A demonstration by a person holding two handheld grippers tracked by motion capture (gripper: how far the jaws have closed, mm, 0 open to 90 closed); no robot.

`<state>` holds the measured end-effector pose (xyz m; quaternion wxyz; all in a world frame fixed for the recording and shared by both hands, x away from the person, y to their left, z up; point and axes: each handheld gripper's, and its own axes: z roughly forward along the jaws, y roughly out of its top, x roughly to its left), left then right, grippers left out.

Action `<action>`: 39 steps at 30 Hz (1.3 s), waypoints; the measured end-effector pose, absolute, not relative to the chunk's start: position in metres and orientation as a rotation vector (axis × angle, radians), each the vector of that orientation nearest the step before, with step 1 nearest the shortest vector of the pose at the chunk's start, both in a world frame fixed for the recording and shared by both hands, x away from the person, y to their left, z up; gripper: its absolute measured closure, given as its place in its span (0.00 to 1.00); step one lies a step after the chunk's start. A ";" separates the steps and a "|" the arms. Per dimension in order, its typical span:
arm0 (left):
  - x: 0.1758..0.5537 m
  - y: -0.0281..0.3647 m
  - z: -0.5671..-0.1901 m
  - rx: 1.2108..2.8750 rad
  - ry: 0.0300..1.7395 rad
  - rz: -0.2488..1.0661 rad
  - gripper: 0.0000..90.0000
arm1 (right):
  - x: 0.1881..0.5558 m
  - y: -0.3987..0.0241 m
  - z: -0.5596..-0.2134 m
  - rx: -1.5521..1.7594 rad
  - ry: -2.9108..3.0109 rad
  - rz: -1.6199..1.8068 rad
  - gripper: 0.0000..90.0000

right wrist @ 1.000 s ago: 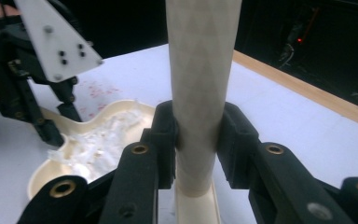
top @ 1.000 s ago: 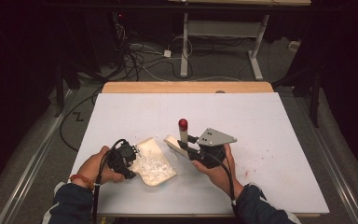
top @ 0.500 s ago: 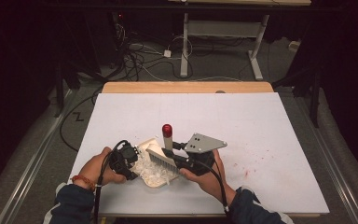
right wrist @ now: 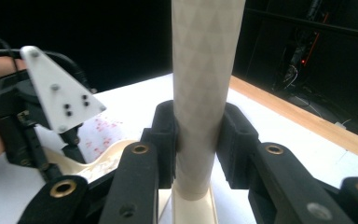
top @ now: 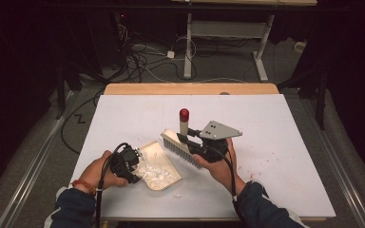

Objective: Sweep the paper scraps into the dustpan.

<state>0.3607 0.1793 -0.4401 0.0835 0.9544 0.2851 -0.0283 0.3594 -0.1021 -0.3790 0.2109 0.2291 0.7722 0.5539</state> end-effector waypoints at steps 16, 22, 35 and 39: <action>0.370 0.202 -0.441 2.767 0.974 -0.099 0.70 | 0.433 -0.058 -0.401 0.672 2.114 1.468 0.79; 0.372 0.200 -0.441 2.774 0.976 -0.092 0.70 | 0.429 -0.045 -0.404 0.638 2.185 1.469 0.79; 0.371 0.198 -0.437 2.787 0.991 -0.098 0.70 | 0.379 -0.042 -0.387 0.457 2.306 1.604 0.79; 0.371 0.199 -0.437 2.783 0.994 -0.102 0.70 | 0.374 -0.049 -0.376 0.437 2.281 1.653 0.79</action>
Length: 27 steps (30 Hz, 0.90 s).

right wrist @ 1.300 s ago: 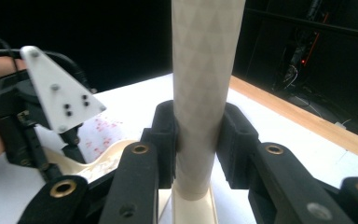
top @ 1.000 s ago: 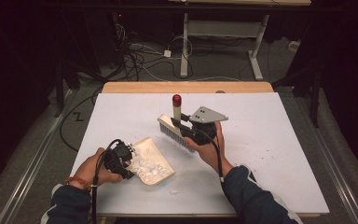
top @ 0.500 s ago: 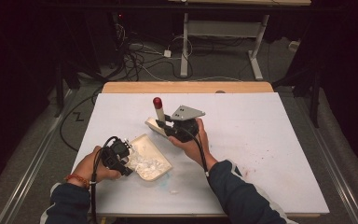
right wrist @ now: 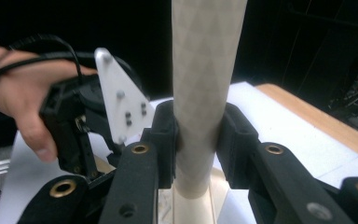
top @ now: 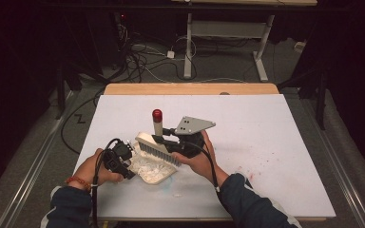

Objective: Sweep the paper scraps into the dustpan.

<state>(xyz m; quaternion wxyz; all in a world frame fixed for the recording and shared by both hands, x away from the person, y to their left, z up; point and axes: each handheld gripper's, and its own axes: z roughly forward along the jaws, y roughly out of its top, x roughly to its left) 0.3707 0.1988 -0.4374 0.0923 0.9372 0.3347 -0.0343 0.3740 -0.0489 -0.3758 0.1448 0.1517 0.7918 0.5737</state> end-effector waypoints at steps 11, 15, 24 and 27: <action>0.368 0.200 -0.440 2.794 0.971 -0.085 0.70 | 0.377 -0.083 -0.371 0.518 2.243 1.584 0.79; 0.363 0.203 -0.440 2.823 0.925 -0.079 0.70 | 0.370 -0.105 -0.372 0.531 2.270 1.524 0.79; 0.341 0.208 -0.438 2.936 0.802 -0.075 0.70 | 0.345 -0.151 -0.379 0.565 2.319 1.478 0.79; 0.333 0.206 -0.437 2.970 0.754 -0.084 0.70 | 0.336 -0.161 -0.380 0.584 2.343 1.481 0.79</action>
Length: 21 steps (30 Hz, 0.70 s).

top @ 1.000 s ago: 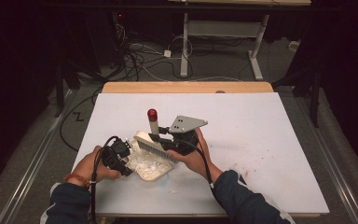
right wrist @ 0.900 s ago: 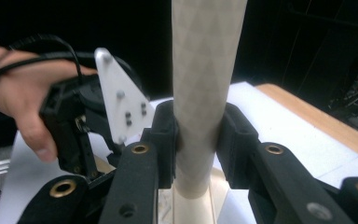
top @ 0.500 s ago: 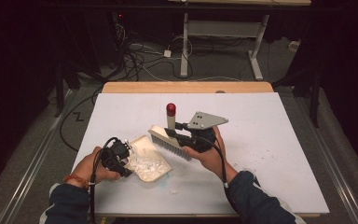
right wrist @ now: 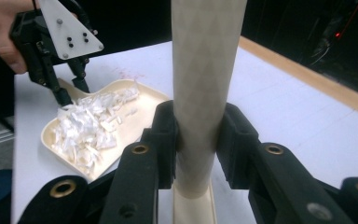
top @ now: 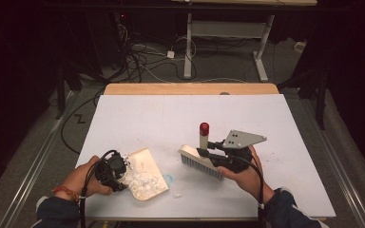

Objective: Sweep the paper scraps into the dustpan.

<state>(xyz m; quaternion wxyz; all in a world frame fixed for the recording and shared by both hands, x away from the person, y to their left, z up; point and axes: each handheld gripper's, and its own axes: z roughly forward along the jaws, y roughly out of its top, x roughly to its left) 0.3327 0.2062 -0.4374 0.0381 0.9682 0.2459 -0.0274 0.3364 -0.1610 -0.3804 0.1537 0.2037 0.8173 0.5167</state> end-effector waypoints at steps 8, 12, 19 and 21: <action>0.315 0.195 -0.434 3.041 0.633 -0.081 0.70 | 0.315 -0.172 -0.372 0.507 2.494 1.501 0.79; 0.312 0.189 -0.434 3.053 0.607 -0.078 0.70 | 0.307 -0.175 -0.368 0.464 2.560 1.493 0.79; 0.315 0.182 -0.438 3.071 0.600 -0.082 0.70 | 0.303 -0.163 -0.372 0.404 2.661 1.517 0.79; 0.316 0.181 -0.438 3.073 0.595 -0.083 0.70 | 0.304 -0.156 -0.375 0.396 2.665 1.510 0.79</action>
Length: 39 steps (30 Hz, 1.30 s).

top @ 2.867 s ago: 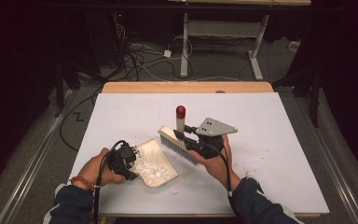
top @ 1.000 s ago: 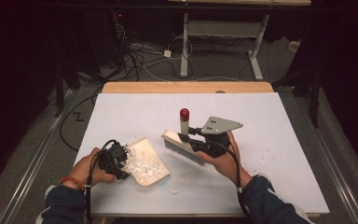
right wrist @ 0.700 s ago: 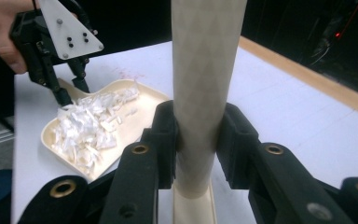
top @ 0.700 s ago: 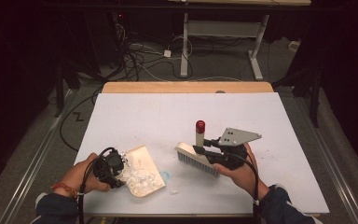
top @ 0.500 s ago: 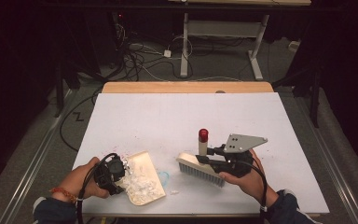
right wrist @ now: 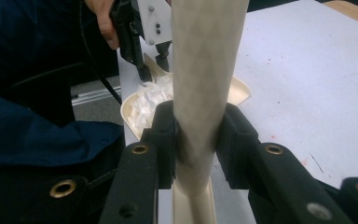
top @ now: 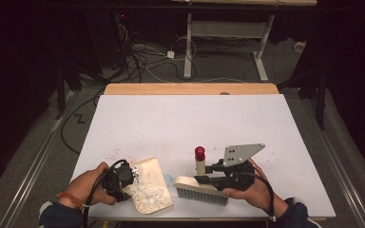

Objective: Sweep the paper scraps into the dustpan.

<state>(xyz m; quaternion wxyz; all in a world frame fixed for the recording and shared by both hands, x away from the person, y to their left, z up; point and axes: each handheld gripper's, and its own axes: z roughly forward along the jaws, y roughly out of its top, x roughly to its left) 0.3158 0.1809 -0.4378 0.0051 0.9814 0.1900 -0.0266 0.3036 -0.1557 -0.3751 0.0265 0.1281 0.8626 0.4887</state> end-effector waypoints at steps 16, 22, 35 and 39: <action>0.324 0.177 -0.438 3.025 0.616 -0.081 0.70 | 0.316 -0.111 -0.378 0.351 2.498 1.617 0.79; 0.328 0.176 -0.439 3.001 0.627 -0.090 0.70 | 0.314 -0.119 -0.368 0.342 2.424 1.663 0.79; 0.328 0.170 -0.439 3.028 0.631 -0.070 0.70 | 0.312 -0.160 -0.368 0.439 2.572 1.418 0.79; 0.328 0.168 -0.439 3.021 0.637 -0.072 0.70 | 0.313 -0.151 -0.374 0.433 2.569 1.437 0.79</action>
